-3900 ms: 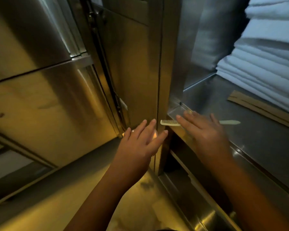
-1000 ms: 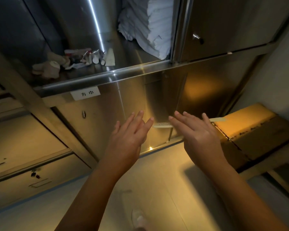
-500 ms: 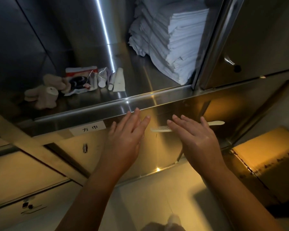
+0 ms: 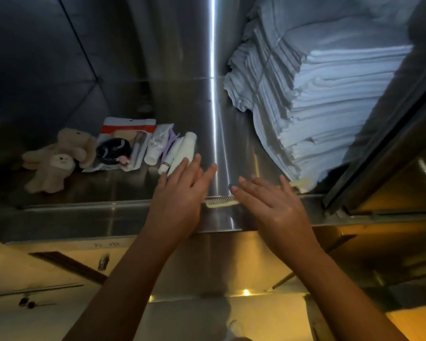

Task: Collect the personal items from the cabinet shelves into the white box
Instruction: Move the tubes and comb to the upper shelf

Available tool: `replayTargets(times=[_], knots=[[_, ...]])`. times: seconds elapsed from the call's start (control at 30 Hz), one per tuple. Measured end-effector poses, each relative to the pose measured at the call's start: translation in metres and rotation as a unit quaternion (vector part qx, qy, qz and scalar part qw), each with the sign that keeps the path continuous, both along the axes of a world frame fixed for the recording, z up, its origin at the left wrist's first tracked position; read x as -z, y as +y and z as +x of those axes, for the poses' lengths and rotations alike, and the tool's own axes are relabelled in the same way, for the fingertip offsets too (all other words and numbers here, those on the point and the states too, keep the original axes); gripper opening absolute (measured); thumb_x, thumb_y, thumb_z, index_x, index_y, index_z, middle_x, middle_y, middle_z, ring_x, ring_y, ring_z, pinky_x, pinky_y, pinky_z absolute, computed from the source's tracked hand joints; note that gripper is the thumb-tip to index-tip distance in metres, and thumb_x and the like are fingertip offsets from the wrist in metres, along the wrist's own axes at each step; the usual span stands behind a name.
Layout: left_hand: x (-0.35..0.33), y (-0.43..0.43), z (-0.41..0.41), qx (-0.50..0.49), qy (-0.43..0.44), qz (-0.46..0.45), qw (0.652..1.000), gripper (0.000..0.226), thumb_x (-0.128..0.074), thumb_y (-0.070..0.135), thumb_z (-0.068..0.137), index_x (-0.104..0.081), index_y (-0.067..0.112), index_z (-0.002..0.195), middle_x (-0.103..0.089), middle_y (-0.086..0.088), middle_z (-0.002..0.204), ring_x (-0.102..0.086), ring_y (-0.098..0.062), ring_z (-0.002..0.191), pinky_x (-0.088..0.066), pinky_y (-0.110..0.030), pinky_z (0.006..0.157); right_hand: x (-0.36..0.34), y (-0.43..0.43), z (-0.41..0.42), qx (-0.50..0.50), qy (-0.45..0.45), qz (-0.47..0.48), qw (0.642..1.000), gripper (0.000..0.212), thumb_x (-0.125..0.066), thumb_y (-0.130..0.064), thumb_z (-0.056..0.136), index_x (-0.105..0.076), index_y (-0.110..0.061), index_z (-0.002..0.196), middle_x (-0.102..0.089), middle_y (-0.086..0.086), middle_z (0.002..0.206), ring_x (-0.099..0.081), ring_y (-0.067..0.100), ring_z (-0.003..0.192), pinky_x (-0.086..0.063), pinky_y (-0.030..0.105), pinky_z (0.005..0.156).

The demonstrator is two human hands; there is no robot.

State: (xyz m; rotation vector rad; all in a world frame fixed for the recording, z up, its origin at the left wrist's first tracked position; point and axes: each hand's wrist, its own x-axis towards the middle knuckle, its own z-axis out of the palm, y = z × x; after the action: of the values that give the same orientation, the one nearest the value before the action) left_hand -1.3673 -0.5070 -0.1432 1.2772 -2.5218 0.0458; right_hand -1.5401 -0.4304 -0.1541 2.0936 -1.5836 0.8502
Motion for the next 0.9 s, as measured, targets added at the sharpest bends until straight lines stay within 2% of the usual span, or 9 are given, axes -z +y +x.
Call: replayTargets(times=[0.07, 0.13, 0.4, 0.47, 0.53, 0.67, 0.77, 0.87, 0.9], knots=[[0.007, -0.014, -0.005, -0.021, -0.026, 0.012, 0.999, 0.069, -0.048, 0.023, 0.091, -0.005, 0.031, 0.144, -0.009, -0.006, 0.155, -0.008, -0.024, 0.141, -0.013, -0.047, 0.110, 0.000, -0.020, -0.008, -0.021, 0.007, 0.010, 1.000, 0.035, -0.044, -0.012, 0.081, -0.070, -0.007, 0.103, -0.067, 0.016, 0.109, -0.063, 0.034, 0.102, -0.034, 0.063, 0.091], [0.012, -0.026, -0.008, -0.023, -0.042, 0.020, 0.999, 0.069, -0.046, 0.025, 0.091, -0.002, 0.031, 0.143, -0.007, -0.005, 0.155, -0.006, -0.023, 0.141, -0.011, -0.047, 0.110, 0.000, -0.035, -0.014, -0.037, 0.006, 0.024, 0.999, 0.034, -0.045, -0.012, 0.081, -0.070, -0.006, 0.103, -0.066, 0.017, 0.110, -0.062, 0.036, 0.102, -0.037, 0.065, 0.089], [0.005, -0.062, -0.013, 0.005, -0.072, 0.011, 0.997, 0.070, -0.049, 0.020, 0.091, -0.008, 0.027, 0.146, -0.009, -0.007, 0.155, -0.007, -0.025, 0.141, -0.012, -0.048, 0.111, 0.001, -0.064, -0.020, -0.055, 0.016, 0.052, 0.997, 0.032, -0.048, -0.010, 0.082, -0.068, -0.007, 0.107, -0.065, 0.016, 0.113, -0.061, 0.035, 0.105, -0.038, 0.065, 0.091], [0.003, -0.069, -0.012, 0.007, -0.067, 0.014, 0.998, 0.069, -0.048, 0.019, 0.092, -0.007, 0.028, 0.146, -0.007, -0.005, 0.155, -0.004, -0.023, 0.141, -0.010, -0.047, 0.111, 0.001, -0.067, -0.017, -0.047, 0.016, 0.044, 0.998, 0.031, -0.061, -0.003, 0.077, -0.068, -0.006, 0.107, -0.065, 0.017, 0.113, -0.061, 0.036, 0.105, -0.038, 0.065, 0.090], [0.001, -0.077, -0.011, 0.008, -0.068, 0.017, 0.998, 0.067, -0.046, 0.018, 0.093, -0.006, 0.028, 0.146, -0.004, -0.004, 0.156, -0.001, -0.022, 0.141, -0.008, -0.046, 0.111, 0.002, -0.069, -0.013, -0.028, 0.009, 0.044, 0.999, 0.043, -0.073, 0.007, 0.067, -0.068, -0.006, 0.107, -0.065, 0.017, 0.112, -0.062, 0.037, 0.104, -0.039, 0.065, 0.089], [-0.001, -0.085, -0.009, 0.021, -0.052, 0.013, 0.998, 0.065, -0.045, 0.015, 0.093, -0.011, 0.027, 0.147, -0.007, -0.005, 0.156, -0.001, -0.024, 0.141, -0.007, -0.047, 0.111, 0.000, -0.075, -0.005, 0.016, -0.010, 0.051, 0.999, 0.046, -0.077, 0.007, 0.062, -0.069, -0.005, 0.106, -0.065, 0.019, 0.111, -0.063, 0.037, 0.101, -0.043, 0.063, 0.085], [0.001, -0.089, -0.012, 0.031, -0.058, 0.017, 0.998, 0.062, -0.042, 0.016, 0.095, -0.010, 0.027, 0.147, -0.006, -0.006, 0.156, -0.003, -0.025, 0.141, -0.008, -0.047, 0.111, 0.003, -0.082, -0.001, 0.054, -0.012, 0.051, 0.997, 0.042, -0.073, 0.009, 0.064, -0.070, -0.005, 0.104, -0.066, 0.019, 0.110, -0.064, 0.038, 0.098, -0.046, 0.058, 0.083], [0.004, -0.092, -0.017, 0.037, -0.069, 0.027, 0.997, 0.060, -0.038, 0.016, 0.096, -0.008, 0.028, 0.147, -0.003, -0.004, 0.156, -0.002, -0.024, 0.141, -0.008, -0.047, 0.111, 0.001, -0.091, 0.002, 0.090, -0.009, 0.059, 0.994, 0.035, -0.054, 0.001, 0.071, -0.070, -0.005, 0.101, -0.068, 0.019, 0.106, -0.066, 0.037, 0.091, -0.050, 0.051, 0.077], [0.005, -0.093, -0.019, 0.039, -0.070, 0.030, 0.996, 0.060, -0.039, 0.016, 0.096, -0.008, 0.028, 0.147, -0.003, -0.004, 0.156, -0.002, -0.025, 0.141, -0.007, -0.047, 0.111, 0.000, -0.095, 0.003, 0.102, -0.006, 0.069, 0.992, 0.035, -0.056, 0.001, 0.069, -0.070, -0.004, 0.100, -0.068, 0.020, 0.105, -0.066, 0.038, 0.090, -0.051, 0.049, 0.075]])
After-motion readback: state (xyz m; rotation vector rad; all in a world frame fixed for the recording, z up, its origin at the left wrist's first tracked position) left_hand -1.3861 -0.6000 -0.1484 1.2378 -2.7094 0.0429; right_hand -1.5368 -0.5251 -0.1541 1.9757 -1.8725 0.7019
